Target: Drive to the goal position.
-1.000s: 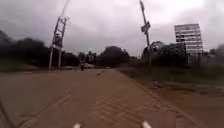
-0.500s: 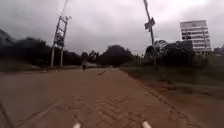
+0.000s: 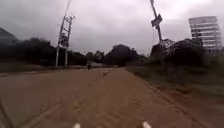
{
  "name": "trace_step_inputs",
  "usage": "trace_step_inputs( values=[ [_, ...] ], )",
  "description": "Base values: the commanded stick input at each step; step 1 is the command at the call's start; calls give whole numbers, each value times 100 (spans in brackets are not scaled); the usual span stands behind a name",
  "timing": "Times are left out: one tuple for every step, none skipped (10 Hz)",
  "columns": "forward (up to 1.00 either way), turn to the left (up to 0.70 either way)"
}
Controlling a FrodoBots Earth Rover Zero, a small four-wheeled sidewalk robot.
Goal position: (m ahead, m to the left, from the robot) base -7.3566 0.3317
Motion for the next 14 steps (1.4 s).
trace_step_inputs(
  values=[
    [70, 2],
    [70, 4],
    [70, 1],
    [70, -33],
    [70, -35],
    [70, -35],
    [70, -35],
    [70, -35],
    [70, -35],
    [70, -35],
    [70, -22],
    [70, 8],
    [70, 2],
    [70, 1]
  ],
)
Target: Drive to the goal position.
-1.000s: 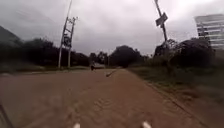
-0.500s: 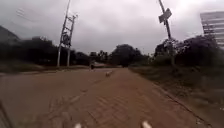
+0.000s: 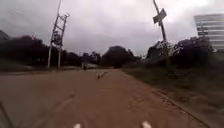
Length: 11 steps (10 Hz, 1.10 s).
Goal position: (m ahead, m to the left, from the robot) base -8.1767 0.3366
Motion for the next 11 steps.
trace_step_inputs(
  values=[
    [70, 0],
    [70, 0],
    [70, 0],
    [70, 1],
    [70, 1],
    [70, 0],
    [70, 0],
    [70, 1],
    [70, 0],
    [70, 0],
    [70, 0]
  ],
)
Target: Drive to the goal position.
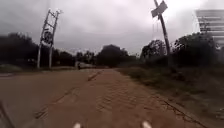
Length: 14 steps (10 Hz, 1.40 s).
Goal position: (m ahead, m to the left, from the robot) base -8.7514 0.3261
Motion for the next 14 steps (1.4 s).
trace_step_inputs(
  values=[
    [70, 0],
    [70, 0],
    [70, 0],
    [70, 0],
    [70, 0],
    [70, 0],
    [70, 0],
    [70, 0],
    [70, 0],
    [70, 0],
    [70, 0],
    [70, 0],
    [70, 0],
    [70, 0]
  ],
)
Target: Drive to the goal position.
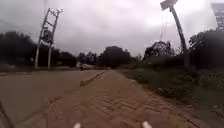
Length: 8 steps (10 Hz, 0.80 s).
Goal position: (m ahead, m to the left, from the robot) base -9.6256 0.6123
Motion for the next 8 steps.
trace_step_inputs(
  values=[
    [70, 3],
    [70, 9],
    [70, 7],
    [70, 7],
    [70, 7],
    [70, 4],
    [70, 1],
    [70, 0]
  ],
)
